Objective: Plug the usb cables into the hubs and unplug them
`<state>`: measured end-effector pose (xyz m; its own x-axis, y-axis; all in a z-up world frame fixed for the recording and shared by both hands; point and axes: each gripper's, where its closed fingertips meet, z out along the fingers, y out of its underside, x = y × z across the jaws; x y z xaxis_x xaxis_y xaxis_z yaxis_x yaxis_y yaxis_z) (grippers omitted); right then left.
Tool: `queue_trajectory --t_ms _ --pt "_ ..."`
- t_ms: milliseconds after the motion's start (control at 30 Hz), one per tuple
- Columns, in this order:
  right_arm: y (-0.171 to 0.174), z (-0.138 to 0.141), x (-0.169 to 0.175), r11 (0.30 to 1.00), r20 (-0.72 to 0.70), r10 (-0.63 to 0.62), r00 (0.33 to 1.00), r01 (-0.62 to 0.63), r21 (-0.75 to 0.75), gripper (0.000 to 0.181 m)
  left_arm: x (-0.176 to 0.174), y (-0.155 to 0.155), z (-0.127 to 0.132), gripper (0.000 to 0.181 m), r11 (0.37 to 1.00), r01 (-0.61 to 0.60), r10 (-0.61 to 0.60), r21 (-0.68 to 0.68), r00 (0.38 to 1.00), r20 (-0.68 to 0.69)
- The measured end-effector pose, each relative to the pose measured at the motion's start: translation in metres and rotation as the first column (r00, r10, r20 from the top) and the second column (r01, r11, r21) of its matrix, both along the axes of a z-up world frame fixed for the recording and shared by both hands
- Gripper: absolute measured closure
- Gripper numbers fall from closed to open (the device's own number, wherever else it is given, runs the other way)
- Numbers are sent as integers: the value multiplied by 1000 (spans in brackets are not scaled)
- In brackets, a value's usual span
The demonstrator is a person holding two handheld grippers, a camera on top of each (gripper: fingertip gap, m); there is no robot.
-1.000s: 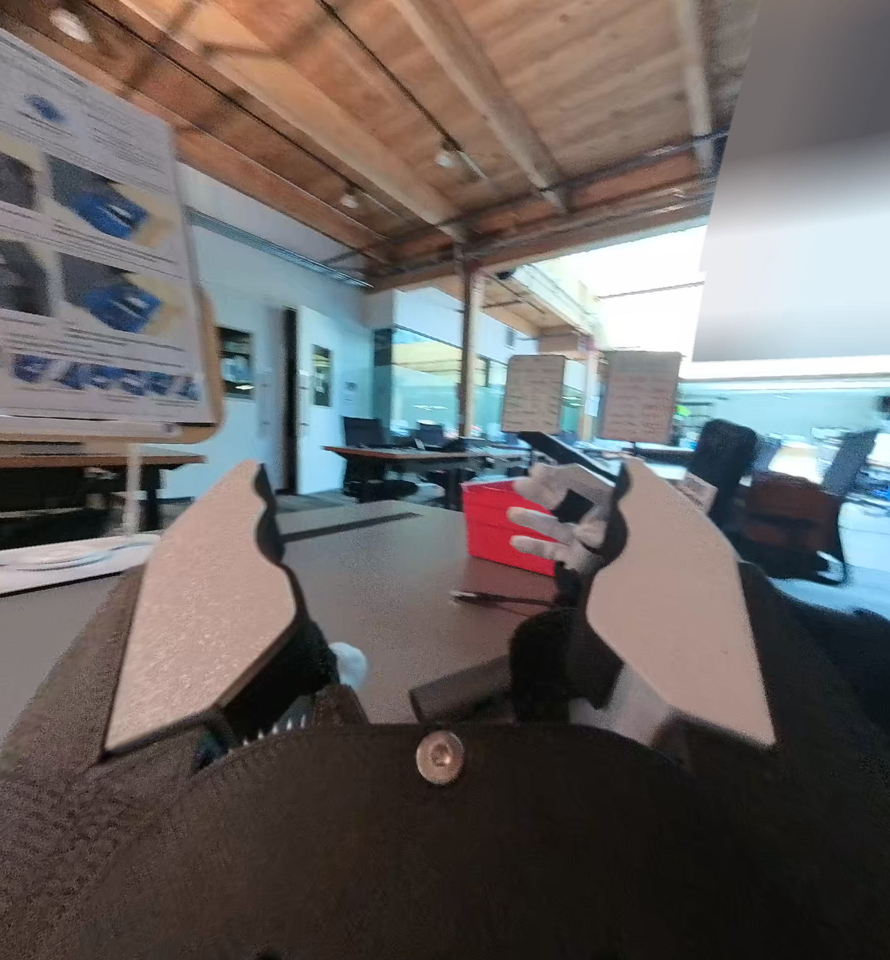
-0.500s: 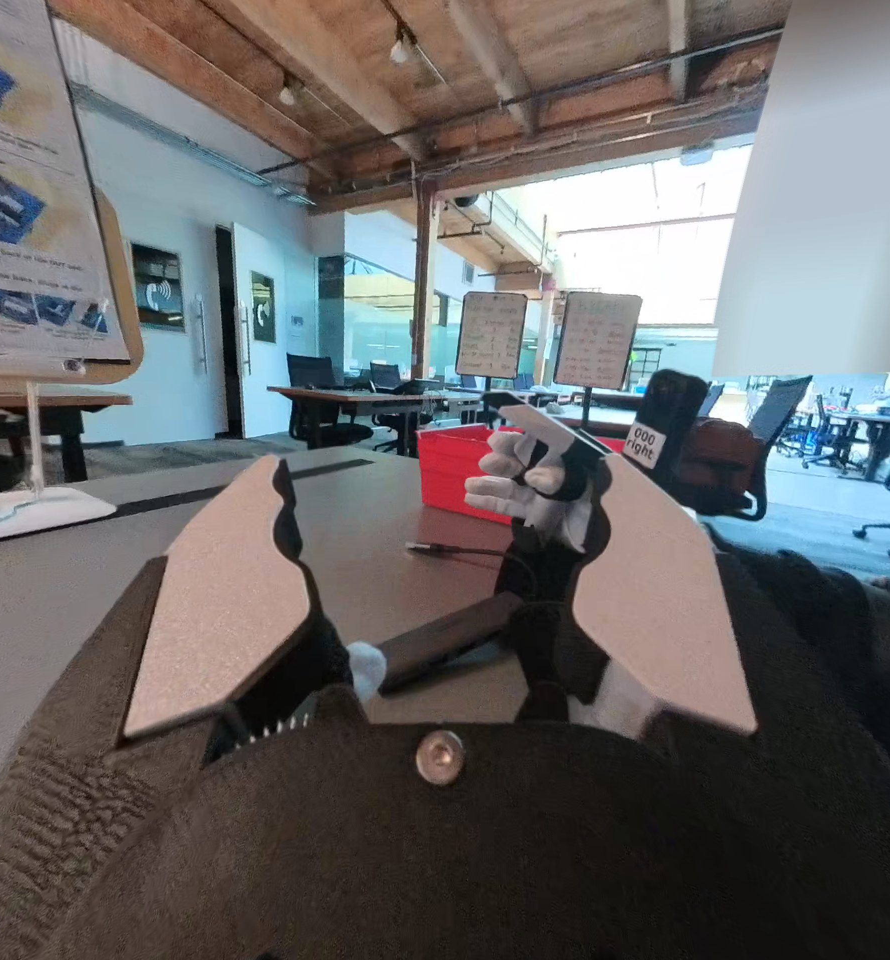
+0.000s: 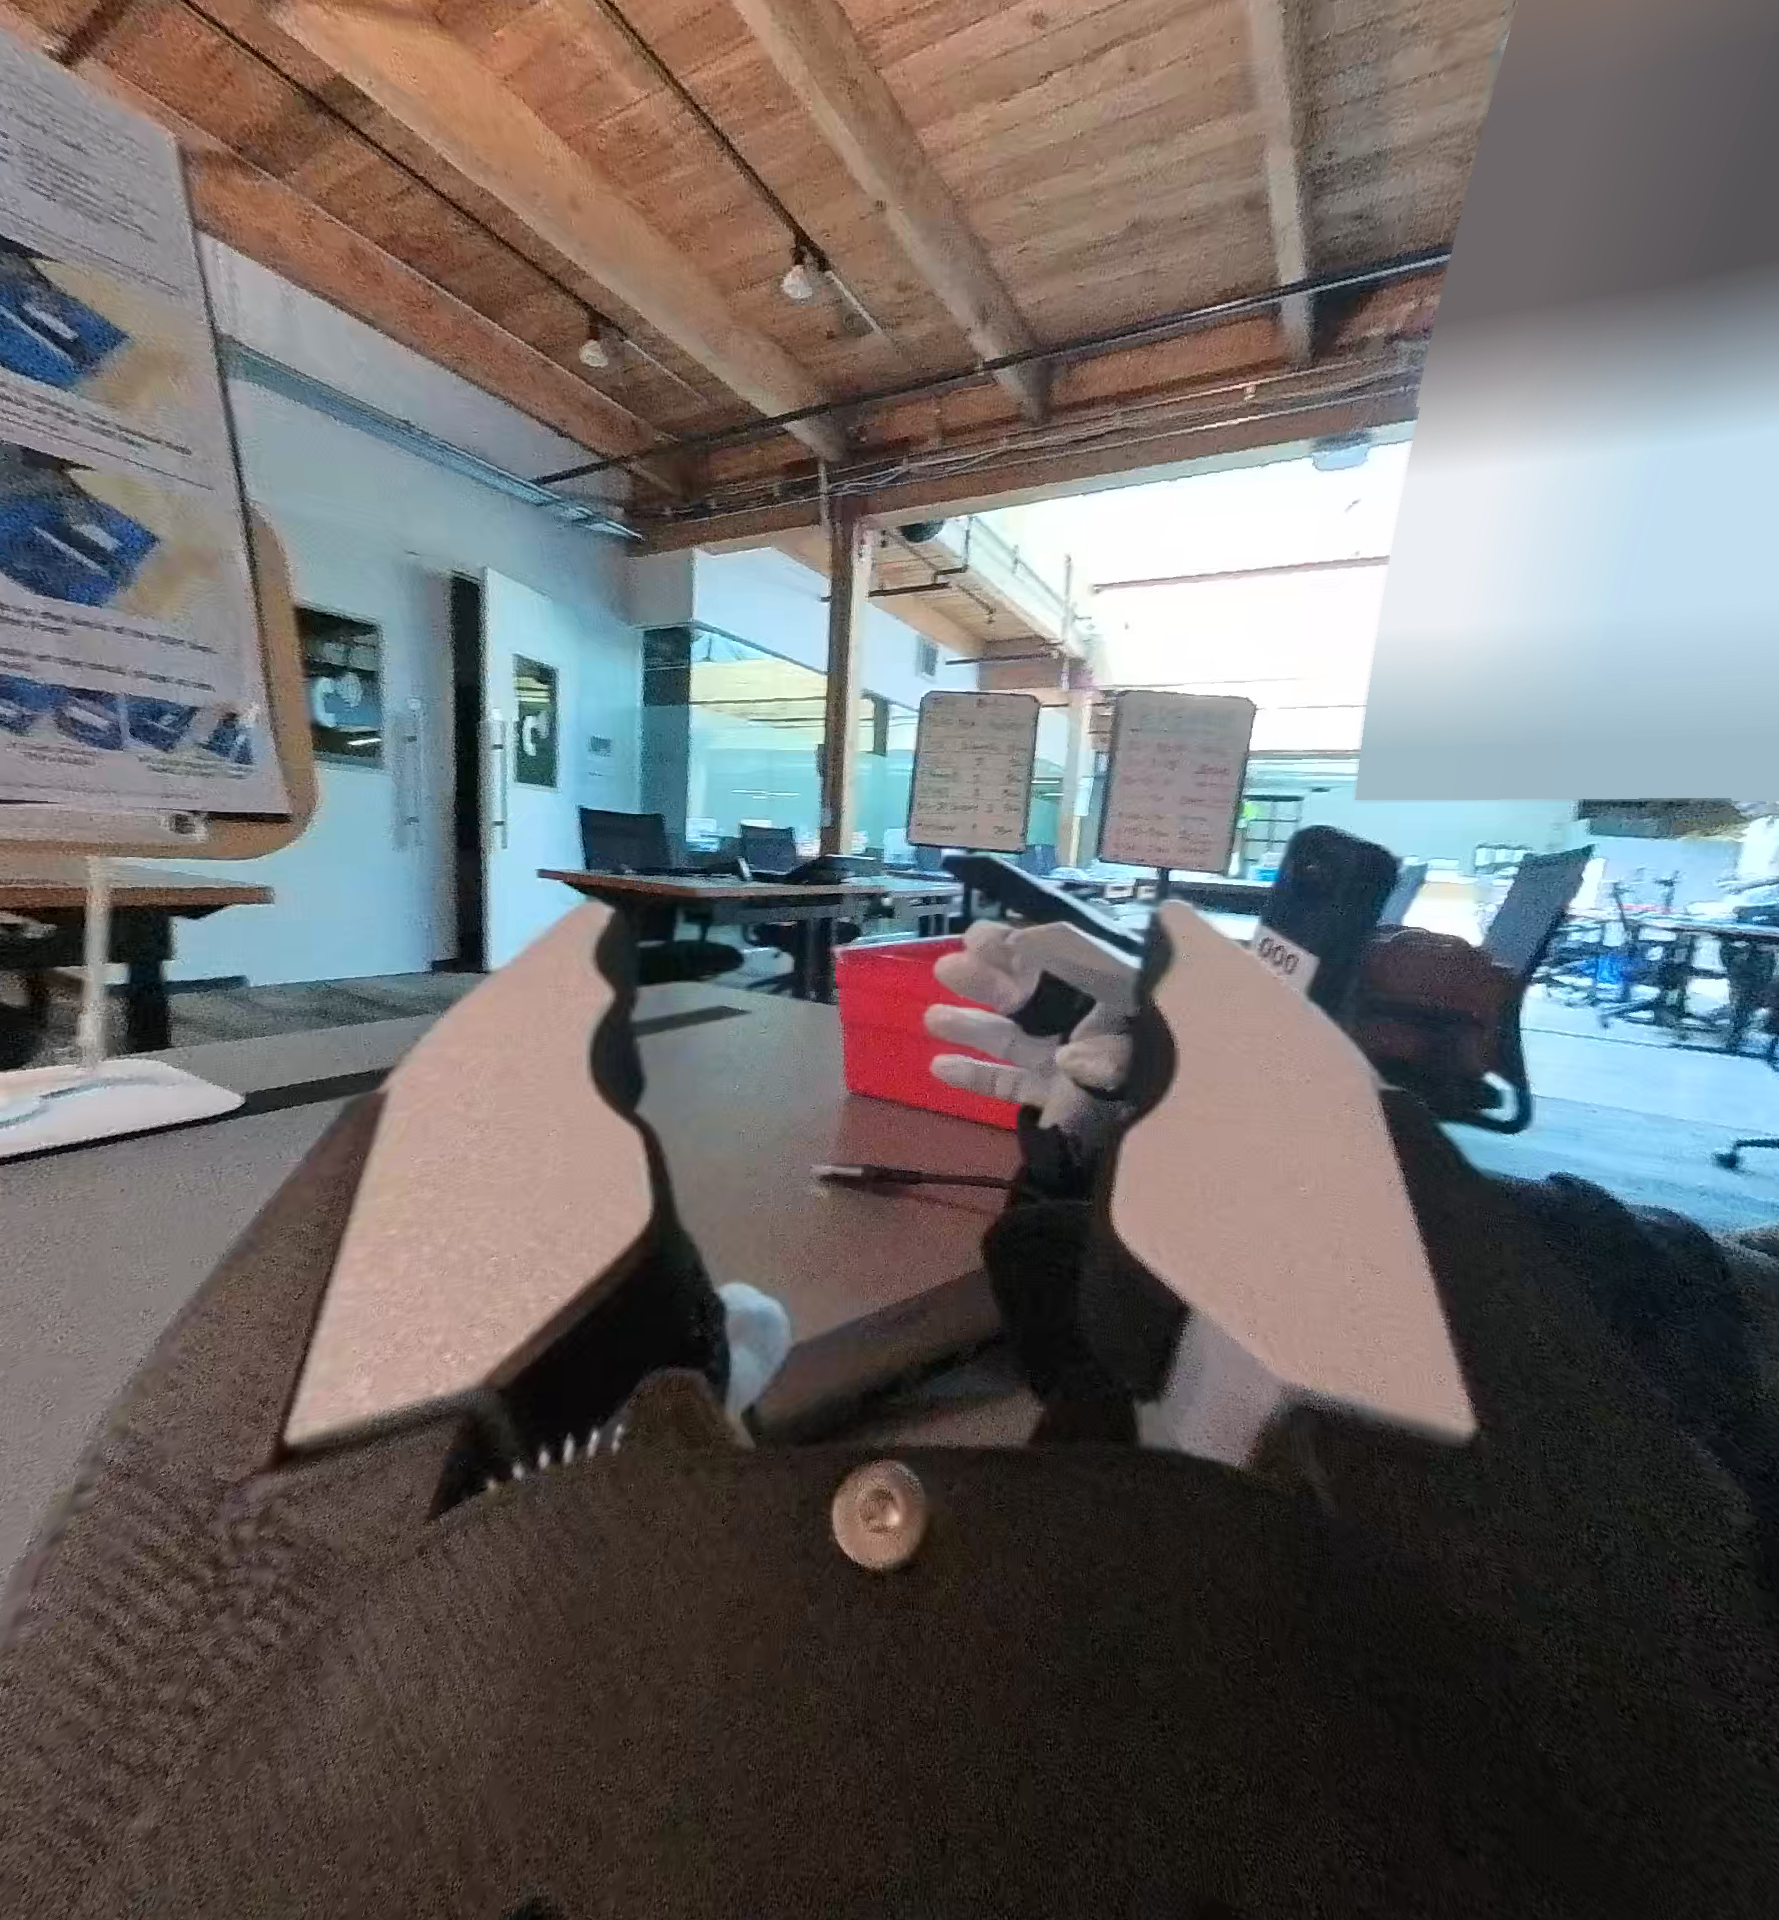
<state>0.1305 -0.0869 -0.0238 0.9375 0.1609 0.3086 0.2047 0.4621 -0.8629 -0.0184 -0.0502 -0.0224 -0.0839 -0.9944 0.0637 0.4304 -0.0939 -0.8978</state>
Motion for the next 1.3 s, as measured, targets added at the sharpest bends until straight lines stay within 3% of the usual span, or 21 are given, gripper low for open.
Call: queue_trajectory --t_ms 100,333,533,767,800,900,1000,1067,1167,1200,1300 --pt "1 3 7 999 -33 -30 999 31 10 83 6 -5 -2 57 997 -35 37 62 999 -31" --pt "2 6 15 995 -25 -93 995 94 29 68 9 8 -8 60 998 -68 67 -12 995 -71" --pt "3 3 13 996 -11 -90 996 90 14 70 7 11 -6 63 997 -65 62 -46 997 -52" --pt "6 -5 3 999 -10 -20 1000 20 -36 91 6 6 -5 71 998 -17 15 -53 999 -38" --pt "6 -6 1 999 0 -10 1000 10 -42 98 6 3 -5 83 999 0 -2 -45 999 -38" --pt "-1 -14 -18 991 72 113 991 -107 -86 178 -1 -20 -7 162 988 137 -135 65 990 -29" --pt "2 -21 -24 985 109 126 986 -111 -130 180 2 -18 -12 168 990 117 -112 73 991 -70" --pt "3 -22 -24 987 122 111 986 -96 -126 172 5 -4 -14 156 999 36 -33 33 995 -92" --pt "5 -19 -19 991 105 81 991 -70 -112 164 6 12 -12 78 998 -65 64 -16 995 -74" --pt "5 -18 -17 992 93 77 993 -67 -108 163 6 14 -11 63 997 -67 64 -34 996 -67" --pt "5 -17 -14 993 70 71 995 -64 -103 161 5 16 -7 40 993 -33 27 -113 998 -50"
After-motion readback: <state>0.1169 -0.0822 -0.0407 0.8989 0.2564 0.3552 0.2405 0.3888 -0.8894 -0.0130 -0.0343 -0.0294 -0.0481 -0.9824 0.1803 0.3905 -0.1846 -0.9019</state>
